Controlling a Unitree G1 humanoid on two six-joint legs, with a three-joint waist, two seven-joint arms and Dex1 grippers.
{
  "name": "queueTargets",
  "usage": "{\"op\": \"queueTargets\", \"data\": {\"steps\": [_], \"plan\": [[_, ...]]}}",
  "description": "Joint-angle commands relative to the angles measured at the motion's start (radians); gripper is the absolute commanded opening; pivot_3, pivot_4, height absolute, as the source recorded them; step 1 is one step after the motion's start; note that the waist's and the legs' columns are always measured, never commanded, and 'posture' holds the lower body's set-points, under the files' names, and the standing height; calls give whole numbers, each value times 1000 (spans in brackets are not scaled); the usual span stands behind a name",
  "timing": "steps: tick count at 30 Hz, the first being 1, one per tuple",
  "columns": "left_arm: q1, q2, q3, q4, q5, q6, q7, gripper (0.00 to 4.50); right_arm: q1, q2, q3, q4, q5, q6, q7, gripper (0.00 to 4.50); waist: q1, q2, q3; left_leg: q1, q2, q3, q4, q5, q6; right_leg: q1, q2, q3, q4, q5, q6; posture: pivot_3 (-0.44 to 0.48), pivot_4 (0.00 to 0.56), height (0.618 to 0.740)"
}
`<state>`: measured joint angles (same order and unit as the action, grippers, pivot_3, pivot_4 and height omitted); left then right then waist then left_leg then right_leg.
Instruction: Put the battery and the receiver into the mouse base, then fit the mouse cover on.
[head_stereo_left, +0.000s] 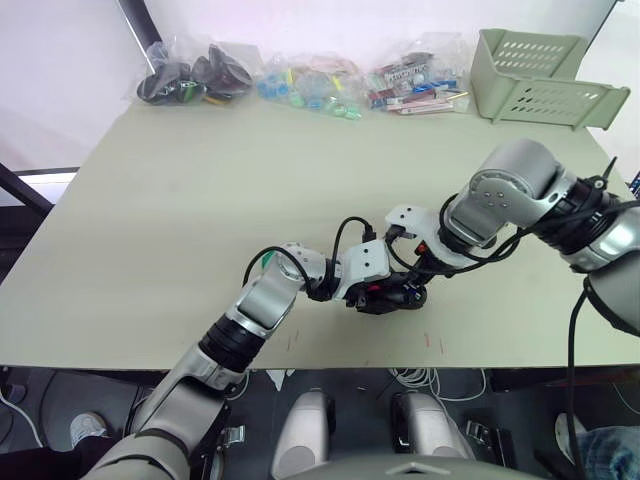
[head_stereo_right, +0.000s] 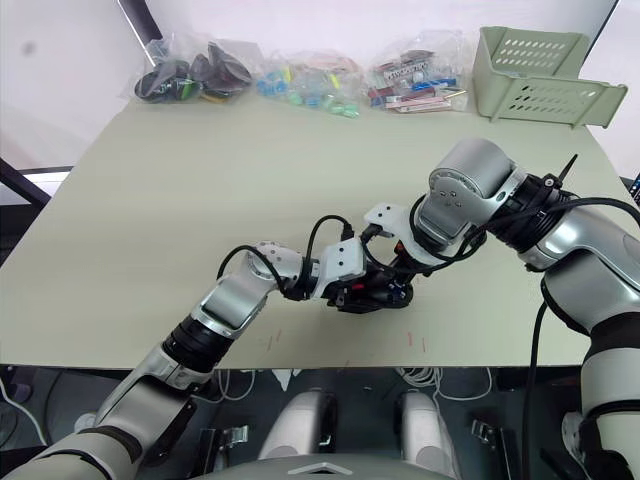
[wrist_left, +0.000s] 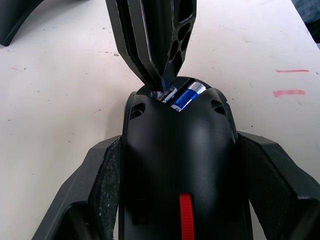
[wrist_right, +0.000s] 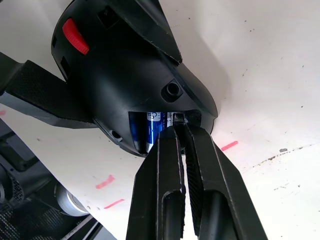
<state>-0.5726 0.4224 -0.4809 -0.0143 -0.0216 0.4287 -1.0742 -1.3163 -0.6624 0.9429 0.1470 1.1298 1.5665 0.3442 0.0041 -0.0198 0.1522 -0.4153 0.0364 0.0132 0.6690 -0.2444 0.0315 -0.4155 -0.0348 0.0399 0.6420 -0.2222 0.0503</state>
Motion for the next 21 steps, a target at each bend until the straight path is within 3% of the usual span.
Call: {"op": "queueTargets", "data": {"steps": [1, 6, 11, 16, 21], "plan": [[2, -9, -5, -10, 2, -9, 8, 2921, 46, 22, 88, -3, -32, 48, 12, 0, -1, 0, 0, 0, 0, 0, 0, 0, 0, 0, 0, 0, 0, 0, 0, 0, 150, 740], [4, -7, -5, -10, 2, -13, 7, 2921, 36, 20, 94, -14, -64, 48, 43, 0, -4, 0, 0, 0, 0, 0, 0, 0, 0, 0, 0, 0, 0, 0, 0, 0, 150, 740], [5, -9, -6, -10, 3, -13, 9, 2921, 32, 13, 97, -111, 77, 48, 97, 0, -2, 0, 0, -1, 0, 0, 0, 0, 0, 0, 0, 0, 0, 0, 0, 0, 150, 740], [5, -12, -4, -7, 6, -17, 6, 2921, 39, 28, 86, 29, -100, 48, 37, 0, -6, 0, 0, 0, 0, 0, 0, -2, 2, 0, 0, 0, -1, 0, 0, 0, 150, 740], [5, -15, -2, -5, 7, -16, 8, 2921, 36, 28, 95, -7, -60, 48, 66, 0, -13, 0, 0, 1, 0, 1, 1, -1, 2, 0, -1, 1, 0, 0, 0, 0, 150, 740]]}}
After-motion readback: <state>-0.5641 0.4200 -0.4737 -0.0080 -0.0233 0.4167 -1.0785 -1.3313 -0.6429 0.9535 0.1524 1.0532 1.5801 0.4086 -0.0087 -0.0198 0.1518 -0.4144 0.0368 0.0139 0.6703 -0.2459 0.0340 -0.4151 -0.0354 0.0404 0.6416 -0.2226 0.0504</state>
